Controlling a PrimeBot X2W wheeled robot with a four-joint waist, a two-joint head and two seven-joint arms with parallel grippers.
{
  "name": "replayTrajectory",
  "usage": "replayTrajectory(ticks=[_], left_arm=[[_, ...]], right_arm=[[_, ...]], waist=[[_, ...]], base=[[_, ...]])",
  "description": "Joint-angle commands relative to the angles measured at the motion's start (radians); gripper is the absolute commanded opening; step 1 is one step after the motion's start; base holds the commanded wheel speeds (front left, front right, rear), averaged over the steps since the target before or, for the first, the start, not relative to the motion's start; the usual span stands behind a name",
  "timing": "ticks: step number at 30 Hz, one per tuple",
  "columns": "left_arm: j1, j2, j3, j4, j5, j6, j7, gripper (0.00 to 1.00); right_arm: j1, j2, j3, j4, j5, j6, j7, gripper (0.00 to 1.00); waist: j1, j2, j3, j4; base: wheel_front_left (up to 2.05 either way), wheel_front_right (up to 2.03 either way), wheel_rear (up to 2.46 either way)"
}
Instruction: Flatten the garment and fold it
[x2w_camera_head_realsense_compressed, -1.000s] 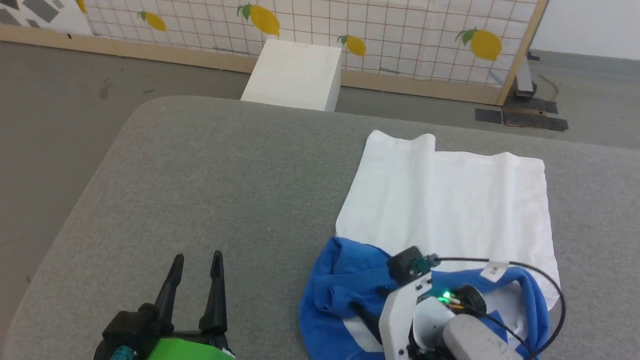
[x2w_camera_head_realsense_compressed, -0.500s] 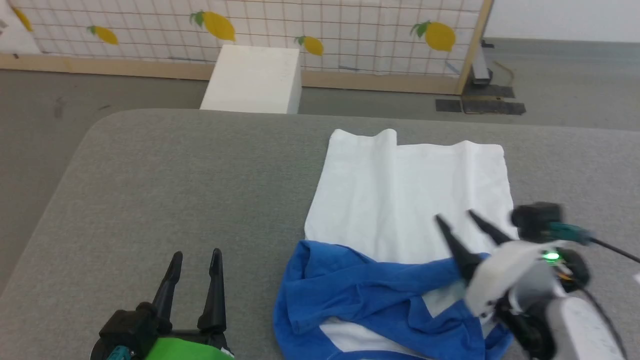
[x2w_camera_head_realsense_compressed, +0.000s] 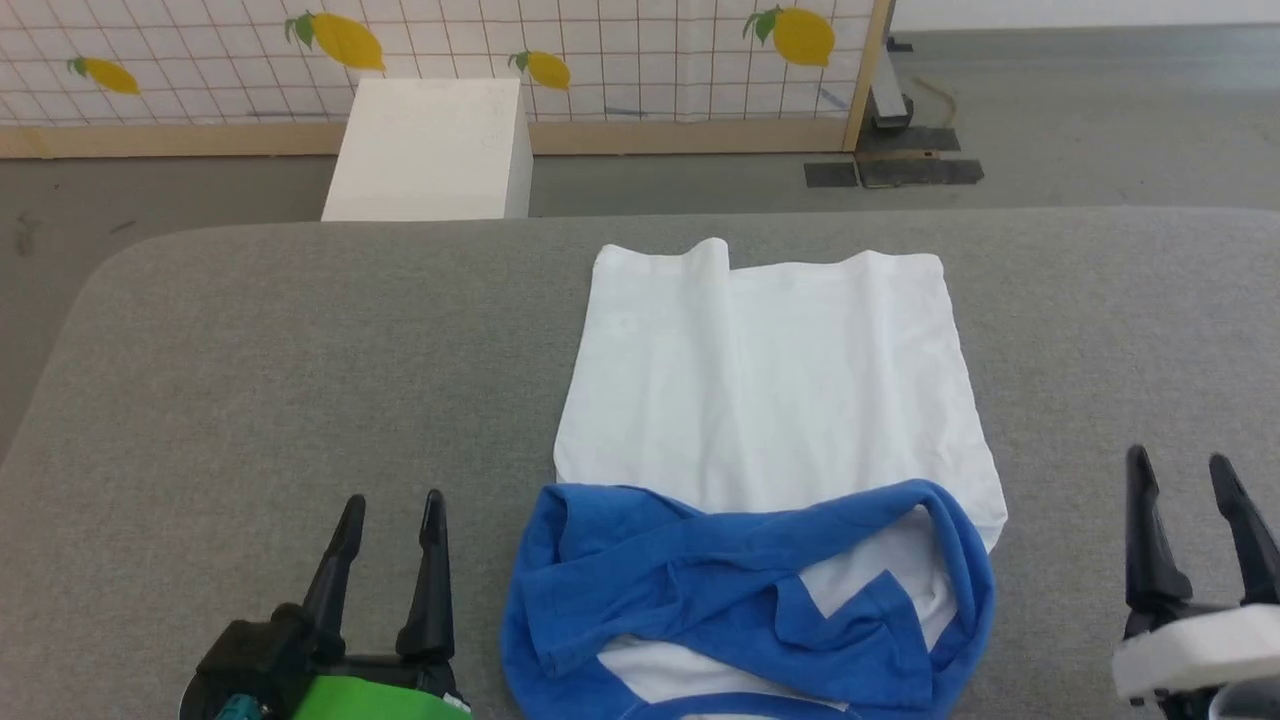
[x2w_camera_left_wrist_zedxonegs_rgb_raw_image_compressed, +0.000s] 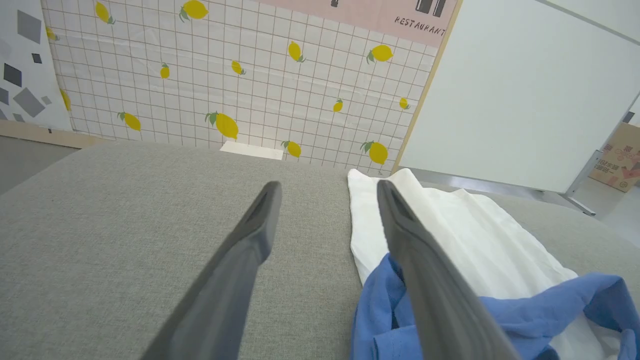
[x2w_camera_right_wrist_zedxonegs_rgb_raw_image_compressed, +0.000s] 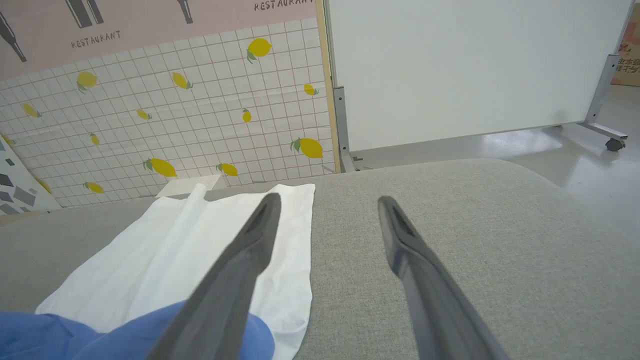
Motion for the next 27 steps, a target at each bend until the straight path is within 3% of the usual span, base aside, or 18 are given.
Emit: replayTrajectory(ticks=[1, 9, 13, 21, 27], left_arm=[[-0.006, -0.001, -0.001, -0.004, 0.010, -0.006, -0.007, 1.00], [-0.026, -0.010, 0.011, -0.004, 0.022, -0.018, -0.012, 1.00], [-0.114, 0.038, 0.007, -0.011, 0.040, -0.047, 0.025, 1.00], [-0.478, 0.168, -0.042, -0.007, 0.029, -0.112, 0.267, 1.00], [-0.772, 0.242, -0.120, 0.104, -0.046, -0.128, 0.457, 1.00]], right_arm=[[0.020, 0.003, -0.003, 0.015, 0.011, -0.001, -0.024, 1.00], [0.019, 0.003, 0.005, 0.050, 0.030, -0.001, -0.085, 1.00], [-0.013, 0.003, 0.006, 0.038, 0.024, -0.001, -0.090, 1.00], [-0.063, 0.003, 0.032, 0.040, 0.027, -0.001, -0.104, 1.00], [-0.110, 0.003, 0.057, 0.064, 0.045, -0.001, -0.135, 1.00]], waist=[[0.0000, 0.0000, 0.015, -0.010], [0.0000, 0.0000, 0.069, -0.026], [0.0000, 0.0000, 0.111, -0.035], [0.0000, 0.0000, 0.240, -0.065], [0.0000, 0.0000, 0.333, -0.109]], base=[[0.00, 0.00, 0.00], [0.00, 0.00, 0.00], [0.00, 0.00, 0.00], [0.00, 0.00, 0.00], [0.00, 0.00, 0.00]])
